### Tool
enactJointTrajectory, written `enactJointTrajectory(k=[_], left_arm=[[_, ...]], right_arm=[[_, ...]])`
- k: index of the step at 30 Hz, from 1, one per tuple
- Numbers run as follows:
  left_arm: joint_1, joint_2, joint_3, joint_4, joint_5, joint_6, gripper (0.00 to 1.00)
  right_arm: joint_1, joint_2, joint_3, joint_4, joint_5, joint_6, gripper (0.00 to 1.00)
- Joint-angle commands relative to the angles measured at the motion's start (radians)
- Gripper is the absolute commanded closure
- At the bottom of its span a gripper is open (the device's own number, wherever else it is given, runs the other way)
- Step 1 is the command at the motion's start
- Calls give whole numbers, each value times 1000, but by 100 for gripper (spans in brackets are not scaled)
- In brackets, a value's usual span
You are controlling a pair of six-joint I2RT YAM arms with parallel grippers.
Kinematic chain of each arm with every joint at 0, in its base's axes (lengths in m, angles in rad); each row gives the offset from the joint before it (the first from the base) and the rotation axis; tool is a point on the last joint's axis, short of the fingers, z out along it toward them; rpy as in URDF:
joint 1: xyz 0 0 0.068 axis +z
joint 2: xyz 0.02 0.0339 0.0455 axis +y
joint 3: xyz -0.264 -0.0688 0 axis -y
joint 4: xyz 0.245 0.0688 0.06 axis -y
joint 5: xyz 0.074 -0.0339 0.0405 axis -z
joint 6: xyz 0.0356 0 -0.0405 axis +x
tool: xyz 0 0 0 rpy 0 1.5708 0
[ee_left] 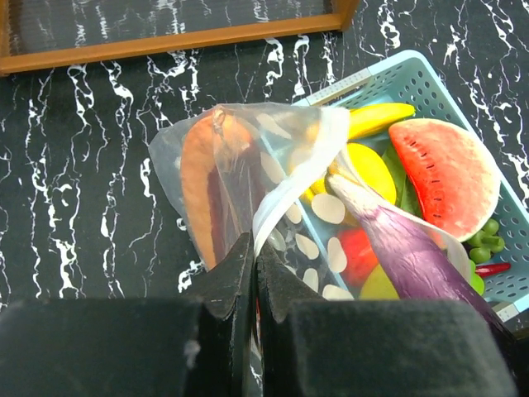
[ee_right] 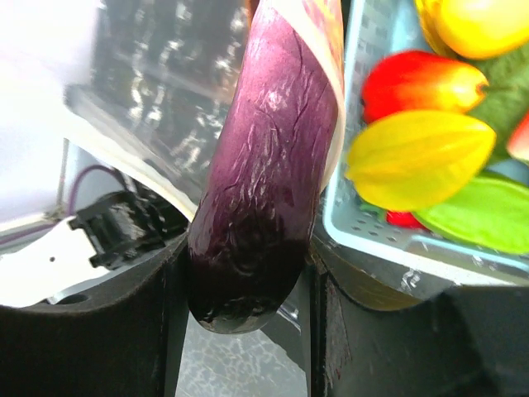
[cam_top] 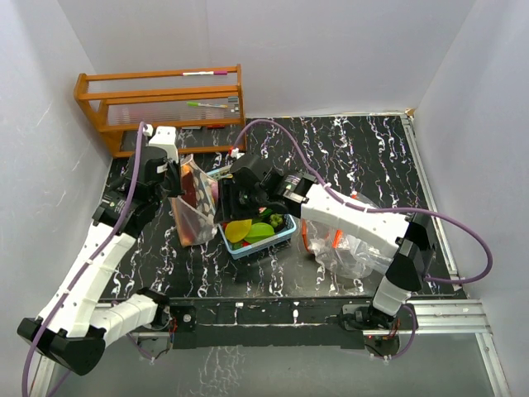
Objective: Place the food in the zip-top bag and seal the zipper
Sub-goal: Place the fake vegetable in the zipper food storage bag.
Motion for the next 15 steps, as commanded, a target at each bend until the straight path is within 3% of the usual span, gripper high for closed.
enactJointTrajectory(k=[1, 10, 15], left_arm=[[-3, -23, -14, 15, 34, -15, 100], [-4, -8, -19, 37, 76, -25, 100], [-3, -7, -20, 44, 78, -26, 100]], right_arm=[[1, -44, 37, 197, -56, 10, 83], [2, 57, 185, 203, -161, -12, 78], [2, 106, 213, 183, -167, -14, 64]])
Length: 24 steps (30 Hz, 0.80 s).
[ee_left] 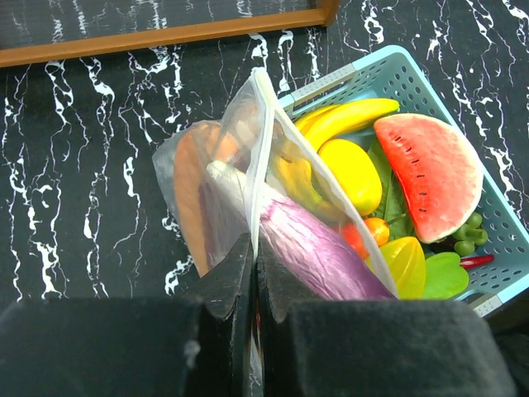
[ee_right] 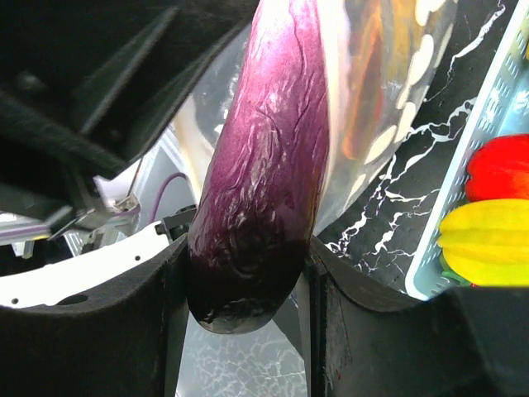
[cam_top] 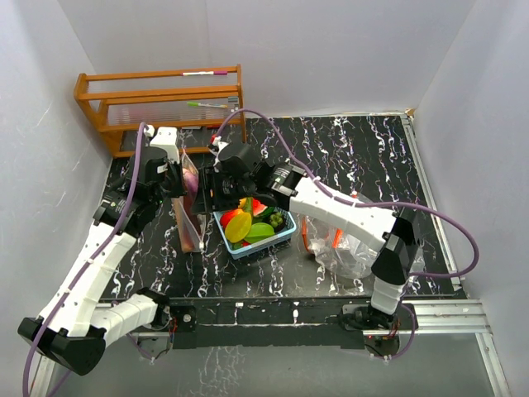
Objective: Place the food in the zip-top bag and seal the zipper
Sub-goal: Place the fake vegetable in the zipper food storage bag.
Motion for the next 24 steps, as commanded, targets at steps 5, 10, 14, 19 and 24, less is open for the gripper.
enactJointTrajectory(k=[5, 10, 14, 19, 24], left_arm=[[-3, -3, -8, 38, 26, -9, 100], [-4, -1, -17, 46, 28, -12, 100], [-4, 5, -23, 50, 33, -17, 100], [-4, 12, -24, 51, 20, -17, 100], [-3, 19, -11, 31, -16, -10, 100]], right_arm=[[3, 55, 92, -9, -39, -25, 56], [3, 28, 75, -5, -38, -37, 30], [3, -8, 36, 29, -33, -42, 13], [3, -68, 5, 29, -17, -45, 8], [3, -149, -55, -9, 53, -66, 2]])
